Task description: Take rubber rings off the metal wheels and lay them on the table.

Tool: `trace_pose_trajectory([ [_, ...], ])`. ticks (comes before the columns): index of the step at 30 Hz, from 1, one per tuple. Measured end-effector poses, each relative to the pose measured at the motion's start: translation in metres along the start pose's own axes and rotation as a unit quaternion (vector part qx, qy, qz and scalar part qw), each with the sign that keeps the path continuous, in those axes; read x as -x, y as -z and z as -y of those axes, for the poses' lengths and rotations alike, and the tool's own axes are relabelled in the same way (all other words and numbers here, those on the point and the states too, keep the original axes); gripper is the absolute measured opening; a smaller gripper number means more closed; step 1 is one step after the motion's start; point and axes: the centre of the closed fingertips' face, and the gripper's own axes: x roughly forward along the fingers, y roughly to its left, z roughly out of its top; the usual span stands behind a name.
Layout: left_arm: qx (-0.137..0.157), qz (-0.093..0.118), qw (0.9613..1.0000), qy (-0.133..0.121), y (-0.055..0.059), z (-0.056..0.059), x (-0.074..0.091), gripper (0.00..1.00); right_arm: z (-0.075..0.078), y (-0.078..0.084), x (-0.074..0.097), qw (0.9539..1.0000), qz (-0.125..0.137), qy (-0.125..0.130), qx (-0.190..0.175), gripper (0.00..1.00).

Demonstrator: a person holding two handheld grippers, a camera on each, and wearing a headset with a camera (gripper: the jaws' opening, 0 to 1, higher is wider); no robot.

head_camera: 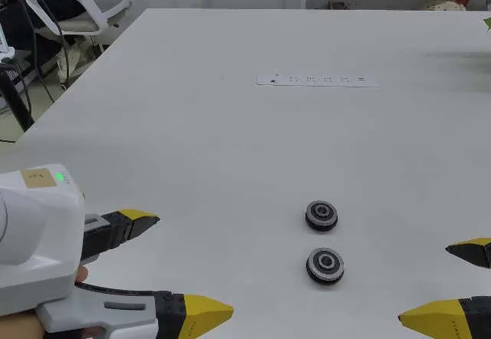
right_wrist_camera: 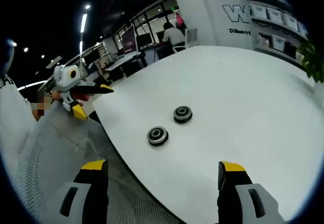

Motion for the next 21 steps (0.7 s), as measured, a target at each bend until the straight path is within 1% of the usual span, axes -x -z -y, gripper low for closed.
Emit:
trace_pose_trajectory([
  [4,0.003,0.003,1.0,0.0,-0.0013,-0.0007,-0.0001,0.86,-0.0004,0.001,-0.0004,1.0,-0.003,-0.002,-0.001,0.88],
  [11,0.001,0.0,1.0,0.005,-0.0003,0.0009,-0.001,0.87,0.0002,0.001,-0.0005,1.0,-0.003,-0.001,-0.002,0.88],
  [15,0.003,0.002,1.0,0.004,-0.0007,0.0003,-0.0008,0.86,-0.0002,0.0017,-0.0008,1.0,-0.005,-0.002,-0.001,0.87],
  [21,-0.001,-0.003,1.0,0.005,0.001,0.0013,-0.0011,0.86,0.0008,0.0011,-0.0006,1.0,-0.003,0.0,-0.002,0.87],
])
